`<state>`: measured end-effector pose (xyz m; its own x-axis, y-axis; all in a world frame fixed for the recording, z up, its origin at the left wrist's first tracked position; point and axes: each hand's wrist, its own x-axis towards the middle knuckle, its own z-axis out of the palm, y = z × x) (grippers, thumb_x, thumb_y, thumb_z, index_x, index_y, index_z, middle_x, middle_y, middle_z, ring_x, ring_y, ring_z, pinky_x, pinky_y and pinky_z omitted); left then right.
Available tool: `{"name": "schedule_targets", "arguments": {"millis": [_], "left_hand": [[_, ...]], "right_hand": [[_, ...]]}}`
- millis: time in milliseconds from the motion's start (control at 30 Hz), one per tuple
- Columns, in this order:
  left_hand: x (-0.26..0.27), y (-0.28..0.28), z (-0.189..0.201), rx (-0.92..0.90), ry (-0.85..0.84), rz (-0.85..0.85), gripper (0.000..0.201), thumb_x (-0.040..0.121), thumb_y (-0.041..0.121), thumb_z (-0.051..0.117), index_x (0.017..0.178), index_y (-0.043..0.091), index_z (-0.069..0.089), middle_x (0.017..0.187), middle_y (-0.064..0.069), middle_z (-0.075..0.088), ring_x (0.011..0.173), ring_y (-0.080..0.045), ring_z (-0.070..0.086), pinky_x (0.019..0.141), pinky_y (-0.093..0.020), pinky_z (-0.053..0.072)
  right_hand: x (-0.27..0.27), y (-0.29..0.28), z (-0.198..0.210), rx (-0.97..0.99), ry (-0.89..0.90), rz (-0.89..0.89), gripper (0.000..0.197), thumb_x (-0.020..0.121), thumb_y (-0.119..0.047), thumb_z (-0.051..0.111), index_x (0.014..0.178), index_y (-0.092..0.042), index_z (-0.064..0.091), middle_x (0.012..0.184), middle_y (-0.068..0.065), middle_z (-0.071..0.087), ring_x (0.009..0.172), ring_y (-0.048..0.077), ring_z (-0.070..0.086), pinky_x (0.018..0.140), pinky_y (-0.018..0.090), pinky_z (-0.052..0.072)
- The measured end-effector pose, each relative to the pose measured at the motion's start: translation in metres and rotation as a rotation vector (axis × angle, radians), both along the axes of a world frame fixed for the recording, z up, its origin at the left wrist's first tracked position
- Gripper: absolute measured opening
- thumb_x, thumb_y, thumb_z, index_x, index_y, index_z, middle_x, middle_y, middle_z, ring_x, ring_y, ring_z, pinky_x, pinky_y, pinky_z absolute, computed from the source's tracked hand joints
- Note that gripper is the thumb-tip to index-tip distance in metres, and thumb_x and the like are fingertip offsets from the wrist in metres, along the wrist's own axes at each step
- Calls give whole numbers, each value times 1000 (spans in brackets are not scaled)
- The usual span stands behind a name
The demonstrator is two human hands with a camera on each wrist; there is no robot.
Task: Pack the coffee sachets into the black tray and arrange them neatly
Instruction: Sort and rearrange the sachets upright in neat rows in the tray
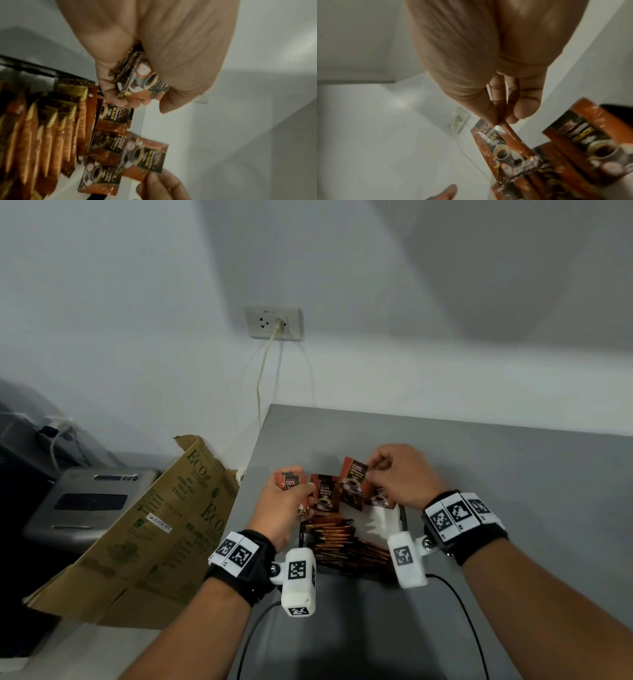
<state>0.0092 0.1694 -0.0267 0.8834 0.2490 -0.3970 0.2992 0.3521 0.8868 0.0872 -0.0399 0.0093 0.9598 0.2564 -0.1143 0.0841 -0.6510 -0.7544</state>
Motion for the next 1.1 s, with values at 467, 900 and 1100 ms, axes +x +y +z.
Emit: {"name": "schedule_targets", "arguments": {"millis": [467,900,1100], "left_hand": [[-12,11,-8,38,60,-19,28,92,4,63,118,16,60,87,-7,65,74,-20,63,66,-35,53],[-13,10,-9,50,71,-27,26,93,4,62,115,16,61,85,-4,66,73,-19,64,69,-37,52],[-12,7,-12,54,78,-38,25,92,4,62,114,17,61,84,-3,66,73,-18,65,65,-35,53]], "right_hand": [[6,18,-40,-364,14,54,20,85,3,56,84,-16,63,89,3,66,81,21,65,70,30,54],[5,16,-48,-357,-129,57,9,86,-5,62,84,-14,62,92,3,60,81,21,59,71,32,52],[1,11,-53,-365,-95,81,13,85,-5,63,81,-18,63,93,4,64,82,20,61,68,29,50]]}}
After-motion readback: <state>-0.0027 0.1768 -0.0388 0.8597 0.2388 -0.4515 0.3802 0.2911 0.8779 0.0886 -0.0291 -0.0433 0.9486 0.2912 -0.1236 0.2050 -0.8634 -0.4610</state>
